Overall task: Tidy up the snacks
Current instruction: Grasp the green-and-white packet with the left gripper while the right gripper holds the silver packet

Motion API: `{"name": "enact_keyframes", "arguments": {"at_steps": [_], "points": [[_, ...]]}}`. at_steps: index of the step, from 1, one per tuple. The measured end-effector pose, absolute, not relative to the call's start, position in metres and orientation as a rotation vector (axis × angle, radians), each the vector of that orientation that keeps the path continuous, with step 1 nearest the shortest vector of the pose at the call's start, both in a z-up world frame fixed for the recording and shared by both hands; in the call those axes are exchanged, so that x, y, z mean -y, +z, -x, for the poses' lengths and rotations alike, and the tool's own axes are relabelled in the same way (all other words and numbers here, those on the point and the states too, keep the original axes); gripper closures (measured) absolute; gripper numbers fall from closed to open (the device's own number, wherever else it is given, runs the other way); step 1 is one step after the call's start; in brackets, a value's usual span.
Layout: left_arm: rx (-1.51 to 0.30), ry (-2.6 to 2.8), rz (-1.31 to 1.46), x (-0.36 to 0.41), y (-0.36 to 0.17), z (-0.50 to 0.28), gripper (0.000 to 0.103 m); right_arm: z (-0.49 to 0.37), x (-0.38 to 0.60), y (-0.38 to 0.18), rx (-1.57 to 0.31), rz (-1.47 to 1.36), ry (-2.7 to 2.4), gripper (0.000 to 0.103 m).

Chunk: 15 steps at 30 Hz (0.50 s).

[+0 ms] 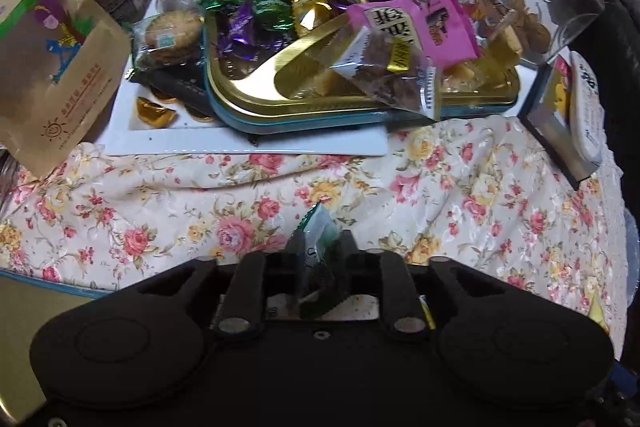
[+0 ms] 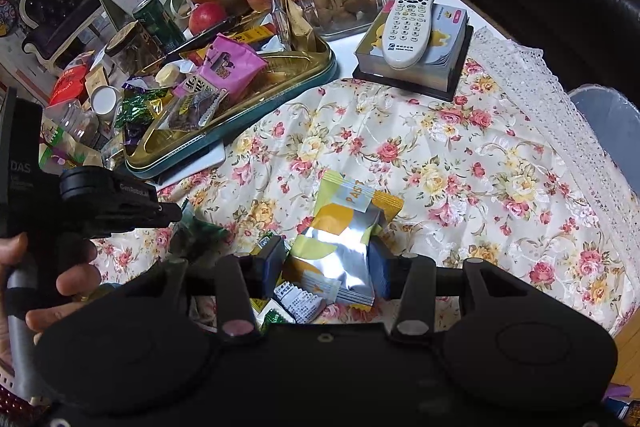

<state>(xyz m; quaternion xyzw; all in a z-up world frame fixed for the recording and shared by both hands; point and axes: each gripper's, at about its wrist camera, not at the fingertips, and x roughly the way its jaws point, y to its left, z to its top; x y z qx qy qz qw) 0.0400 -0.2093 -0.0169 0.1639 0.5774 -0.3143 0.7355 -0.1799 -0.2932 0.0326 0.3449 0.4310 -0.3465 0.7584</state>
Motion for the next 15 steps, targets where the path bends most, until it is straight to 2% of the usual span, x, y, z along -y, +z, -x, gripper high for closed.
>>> {"name": "enact_keyframes", "arguments": {"at_steps": [6, 15], "points": [[-1.324, -0.626, -0.415, 0.212, -0.042, -0.038, 0.067, 0.18, 0.29, 0.031, -0.951, -0.744, -0.751, 0.056], [-1.298, -0.617, -0.408, 0.222, -0.044, -0.038, 0.063, 0.18, 0.29, 0.028, -0.96, -0.72, -0.759, 0.056]]}}
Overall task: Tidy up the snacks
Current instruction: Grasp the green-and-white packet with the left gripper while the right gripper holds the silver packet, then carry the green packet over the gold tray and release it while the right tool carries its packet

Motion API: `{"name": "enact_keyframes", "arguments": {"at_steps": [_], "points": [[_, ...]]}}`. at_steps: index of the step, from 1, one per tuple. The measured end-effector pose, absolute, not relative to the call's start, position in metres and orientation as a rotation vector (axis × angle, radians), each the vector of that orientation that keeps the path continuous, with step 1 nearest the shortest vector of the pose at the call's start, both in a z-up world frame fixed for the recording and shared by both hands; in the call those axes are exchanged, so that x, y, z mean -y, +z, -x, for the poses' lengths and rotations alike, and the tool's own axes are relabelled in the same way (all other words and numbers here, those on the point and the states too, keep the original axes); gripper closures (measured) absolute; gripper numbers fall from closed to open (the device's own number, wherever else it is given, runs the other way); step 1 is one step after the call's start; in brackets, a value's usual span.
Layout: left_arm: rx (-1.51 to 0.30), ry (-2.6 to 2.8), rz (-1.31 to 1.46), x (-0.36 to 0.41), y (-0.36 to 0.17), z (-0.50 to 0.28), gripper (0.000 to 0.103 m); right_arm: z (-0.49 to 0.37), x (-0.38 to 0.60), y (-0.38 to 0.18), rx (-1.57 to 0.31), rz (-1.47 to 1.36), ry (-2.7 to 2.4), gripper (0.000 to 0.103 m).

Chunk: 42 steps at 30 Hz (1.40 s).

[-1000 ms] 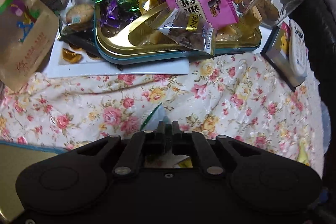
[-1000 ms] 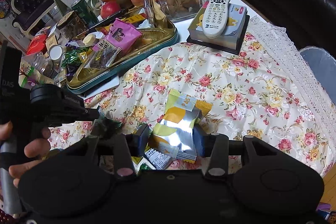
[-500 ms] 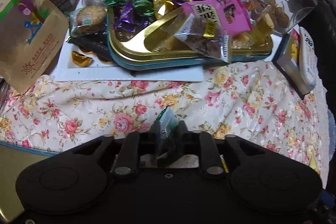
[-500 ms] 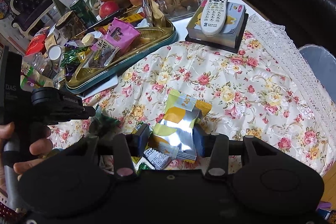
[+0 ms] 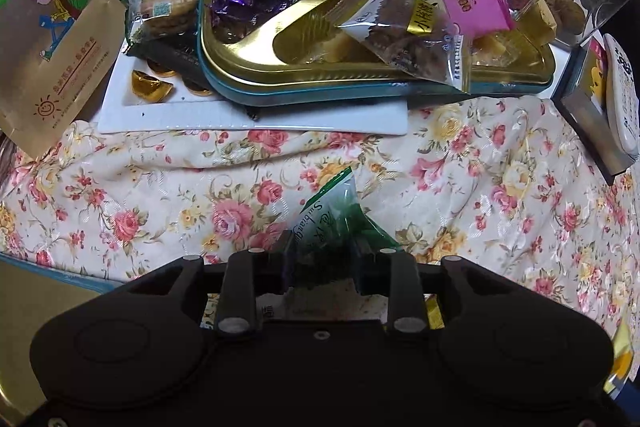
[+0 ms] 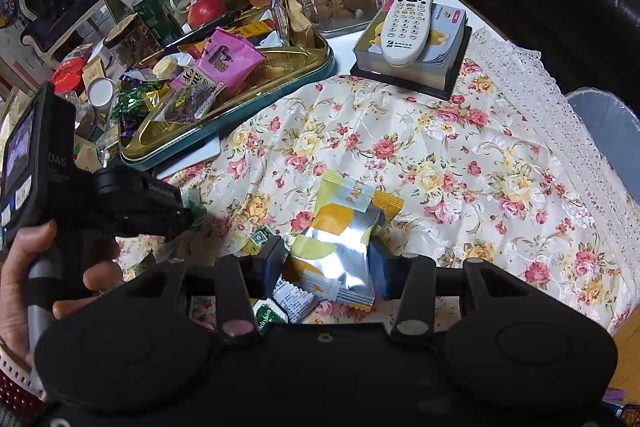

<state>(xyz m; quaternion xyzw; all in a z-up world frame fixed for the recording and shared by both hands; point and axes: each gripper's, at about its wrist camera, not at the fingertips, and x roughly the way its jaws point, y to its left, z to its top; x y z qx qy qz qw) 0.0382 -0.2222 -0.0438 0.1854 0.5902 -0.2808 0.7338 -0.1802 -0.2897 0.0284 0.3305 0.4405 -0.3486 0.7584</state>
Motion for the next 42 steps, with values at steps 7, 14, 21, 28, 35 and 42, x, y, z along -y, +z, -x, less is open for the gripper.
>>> {"name": "enact_keyframes", "arguments": {"at_steps": [7, 14, 21, 28, 35, 42], "points": [[-1.394, -0.636, -0.415, 0.23, -0.061, -0.034, 0.054, 0.175, 0.286, 0.024, -0.979, -0.715, -0.744, 0.056], [-1.316, -0.638, -0.452, 0.236, -0.059, -0.023, 0.061, 0.176, 0.288, 0.025, -0.973, -0.716, -0.751, 0.056], [-1.288, -0.643, -0.446, 0.242, -0.044, -0.02, 0.072, 0.178, 0.289, 0.028, -0.96, -0.721, -0.752, 0.056], [-1.249, -0.656, -0.444, 0.235, -0.012, -0.014, 0.072, 0.177, 0.288, 0.035, -0.943, -0.721, -0.747, 0.056], [-1.256, -0.663, -0.419, 0.212, 0.022, -0.007, 0.072, 0.173, 0.284, 0.044, -0.922, -0.722, -0.73, 0.056], [-1.214, -0.668, -0.403, 0.16, 0.057, -0.011, 0.072, 0.156, 0.26, 0.058, -0.908, -0.684, -0.674, 0.056]]}}
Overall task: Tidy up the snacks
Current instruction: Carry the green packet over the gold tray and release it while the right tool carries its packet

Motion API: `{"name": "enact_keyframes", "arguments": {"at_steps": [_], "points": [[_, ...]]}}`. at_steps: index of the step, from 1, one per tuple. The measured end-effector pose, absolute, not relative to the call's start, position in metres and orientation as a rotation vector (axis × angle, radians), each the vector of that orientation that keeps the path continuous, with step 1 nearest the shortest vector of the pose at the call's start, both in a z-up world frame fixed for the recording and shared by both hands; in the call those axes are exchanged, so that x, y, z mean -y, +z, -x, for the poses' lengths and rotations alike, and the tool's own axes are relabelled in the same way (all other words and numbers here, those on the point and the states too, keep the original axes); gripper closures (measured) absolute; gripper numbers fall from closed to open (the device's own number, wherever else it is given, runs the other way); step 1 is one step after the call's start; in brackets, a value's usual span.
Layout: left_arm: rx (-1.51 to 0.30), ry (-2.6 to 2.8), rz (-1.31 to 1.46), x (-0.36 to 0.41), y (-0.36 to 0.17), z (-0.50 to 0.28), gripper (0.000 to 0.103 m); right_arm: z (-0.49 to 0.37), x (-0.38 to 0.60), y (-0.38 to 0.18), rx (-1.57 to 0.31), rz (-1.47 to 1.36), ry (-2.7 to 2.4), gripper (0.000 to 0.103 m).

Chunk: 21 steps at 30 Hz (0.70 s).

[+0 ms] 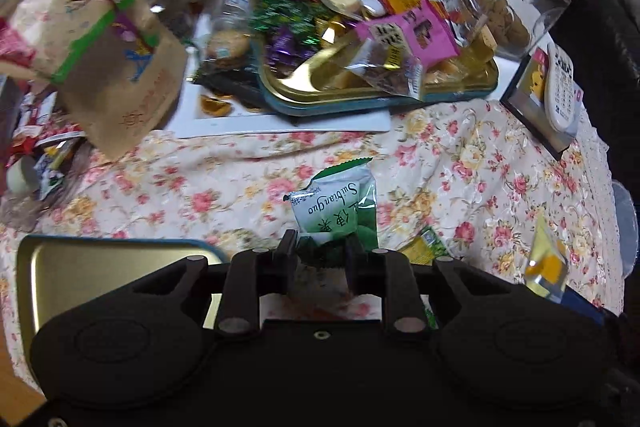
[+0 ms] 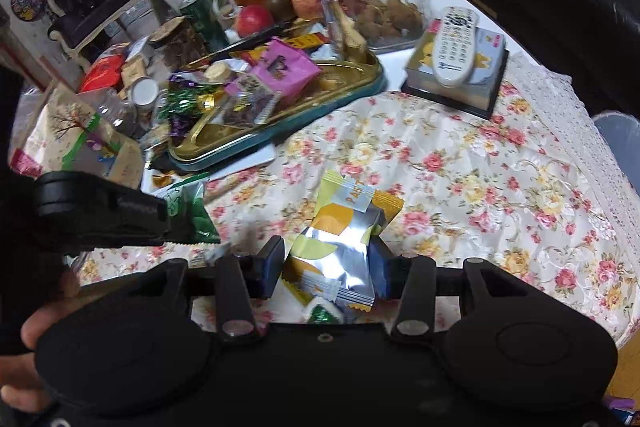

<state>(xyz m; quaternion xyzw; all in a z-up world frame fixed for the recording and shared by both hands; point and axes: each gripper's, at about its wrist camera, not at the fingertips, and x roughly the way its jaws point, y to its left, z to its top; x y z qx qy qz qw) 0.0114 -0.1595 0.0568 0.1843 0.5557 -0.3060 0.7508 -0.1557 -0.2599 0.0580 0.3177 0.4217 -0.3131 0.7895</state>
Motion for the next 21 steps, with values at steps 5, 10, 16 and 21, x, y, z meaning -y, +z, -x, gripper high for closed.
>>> {"name": "enact_keyframes", "arguments": {"at_steps": [5, 10, 16, 21], "points": [[-1.191, -0.579, -0.372, 0.108, 0.072, -0.025, 0.072, 0.129, 0.226, 0.072, -0.899, -0.635, -0.581, 0.056], [-1.19, -0.476, -0.387, 0.054, 0.069, -0.038, 0.072, 0.096, 0.188, 0.075, -0.926, -0.591, -0.47, 0.056], [-1.22, -0.397, -0.375, 0.004, 0.058, -0.051, 0.072, 0.068, 0.149, 0.068, -0.979, -0.567, -0.363, 0.056], [-1.244, -0.358, -0.379, -0.017, 0.046, -0.061, 0.072, 0.053, 0.126, 0.058, -1.023, -0.528, -0.311, 0.056]]}}
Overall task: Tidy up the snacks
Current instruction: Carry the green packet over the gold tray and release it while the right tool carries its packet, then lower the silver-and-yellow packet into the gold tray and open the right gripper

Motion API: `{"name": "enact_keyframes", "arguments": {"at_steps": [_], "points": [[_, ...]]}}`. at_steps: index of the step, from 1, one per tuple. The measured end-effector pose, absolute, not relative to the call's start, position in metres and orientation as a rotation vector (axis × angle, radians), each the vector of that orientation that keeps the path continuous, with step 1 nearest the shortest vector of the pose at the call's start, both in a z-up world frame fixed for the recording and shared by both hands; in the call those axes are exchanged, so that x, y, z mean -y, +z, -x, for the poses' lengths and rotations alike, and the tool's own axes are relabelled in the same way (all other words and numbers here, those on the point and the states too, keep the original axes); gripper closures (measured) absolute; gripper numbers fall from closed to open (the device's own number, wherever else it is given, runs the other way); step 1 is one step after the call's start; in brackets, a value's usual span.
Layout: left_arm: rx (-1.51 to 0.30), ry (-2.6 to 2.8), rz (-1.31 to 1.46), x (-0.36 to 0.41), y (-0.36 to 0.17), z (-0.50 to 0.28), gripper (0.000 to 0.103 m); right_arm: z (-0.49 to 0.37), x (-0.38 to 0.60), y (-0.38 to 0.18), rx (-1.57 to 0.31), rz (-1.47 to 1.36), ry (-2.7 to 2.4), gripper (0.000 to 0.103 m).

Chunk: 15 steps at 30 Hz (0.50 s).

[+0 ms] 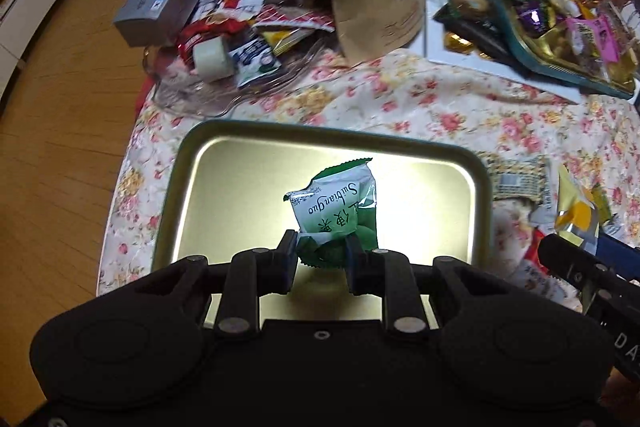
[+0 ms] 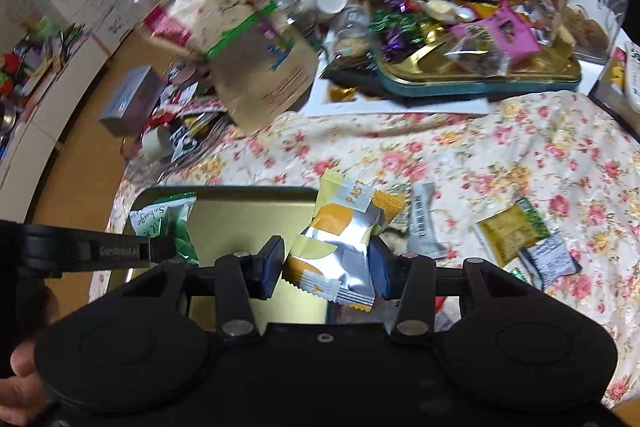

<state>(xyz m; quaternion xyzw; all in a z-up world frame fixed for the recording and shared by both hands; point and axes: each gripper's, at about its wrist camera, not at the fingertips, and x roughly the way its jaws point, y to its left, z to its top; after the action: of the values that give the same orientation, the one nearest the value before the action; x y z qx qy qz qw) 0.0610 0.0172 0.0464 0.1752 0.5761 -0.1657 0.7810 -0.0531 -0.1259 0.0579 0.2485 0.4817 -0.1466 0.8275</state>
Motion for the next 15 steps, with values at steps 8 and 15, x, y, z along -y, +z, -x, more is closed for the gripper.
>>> {"name": "enact_keyframes", "arguments": {"at_steps": [8, 15], "points": [[-1.258, -0.361, -0.369, -0.031, 0.041, -0.065, 0.071, 0.033, 0.097, 0.044, -1.073, -0.494, -0.258, 0.056], [-1.259, -0.401, -0.371, -0.026, 0.044, -0.062, 0.064, 0.025, 0.082, 0.041, -1.096, -0.468, -0.201, 0.053]]}}
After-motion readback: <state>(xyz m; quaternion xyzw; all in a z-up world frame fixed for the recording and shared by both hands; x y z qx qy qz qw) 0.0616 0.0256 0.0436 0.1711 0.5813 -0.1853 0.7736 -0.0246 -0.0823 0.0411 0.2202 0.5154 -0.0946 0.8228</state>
